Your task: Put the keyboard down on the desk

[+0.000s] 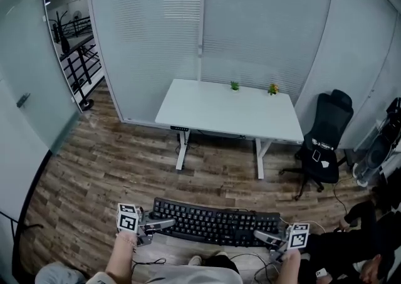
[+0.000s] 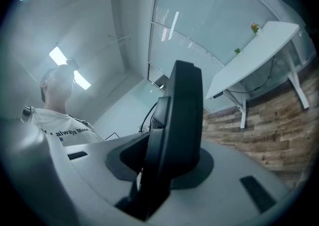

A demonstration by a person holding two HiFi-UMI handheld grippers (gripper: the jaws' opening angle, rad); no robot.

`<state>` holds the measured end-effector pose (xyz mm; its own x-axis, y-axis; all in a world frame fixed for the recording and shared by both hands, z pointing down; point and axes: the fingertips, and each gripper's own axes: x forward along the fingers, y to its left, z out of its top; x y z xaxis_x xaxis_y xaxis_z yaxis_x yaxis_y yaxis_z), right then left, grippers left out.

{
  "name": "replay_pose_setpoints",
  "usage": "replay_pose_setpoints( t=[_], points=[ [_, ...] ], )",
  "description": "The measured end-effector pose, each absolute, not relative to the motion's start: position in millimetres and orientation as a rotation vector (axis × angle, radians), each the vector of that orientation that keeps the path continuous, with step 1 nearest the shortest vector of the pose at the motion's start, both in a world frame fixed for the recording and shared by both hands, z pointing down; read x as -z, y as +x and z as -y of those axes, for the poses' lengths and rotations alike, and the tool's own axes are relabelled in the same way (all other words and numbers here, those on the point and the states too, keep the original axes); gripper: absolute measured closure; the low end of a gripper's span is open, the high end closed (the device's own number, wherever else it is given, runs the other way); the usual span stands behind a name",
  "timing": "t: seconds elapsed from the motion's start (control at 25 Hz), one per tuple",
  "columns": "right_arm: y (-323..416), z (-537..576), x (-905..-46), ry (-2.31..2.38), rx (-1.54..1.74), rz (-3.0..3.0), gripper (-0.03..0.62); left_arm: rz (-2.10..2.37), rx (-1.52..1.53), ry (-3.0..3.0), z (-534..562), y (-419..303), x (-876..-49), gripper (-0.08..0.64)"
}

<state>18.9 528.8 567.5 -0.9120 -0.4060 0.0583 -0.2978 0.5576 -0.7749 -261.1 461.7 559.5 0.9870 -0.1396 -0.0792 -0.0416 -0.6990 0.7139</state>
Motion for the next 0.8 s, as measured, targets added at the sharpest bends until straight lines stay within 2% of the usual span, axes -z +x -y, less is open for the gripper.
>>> replay_pose_setpoints(
  t=[0.48,0.8],
  points=[
    [45.9,-466.5,-578.1,-0.603,1.308,-2.650,0.463,0.137,0.158,2.321,-400.8,-233.4,-572.2,0.405],
    [94.9,-391.8,-585.3,-0.601,1.305,-2.628,0.463,0.136,0.132,2.321,-324.5,-184.3,-572.6,0.405]
  ],
)
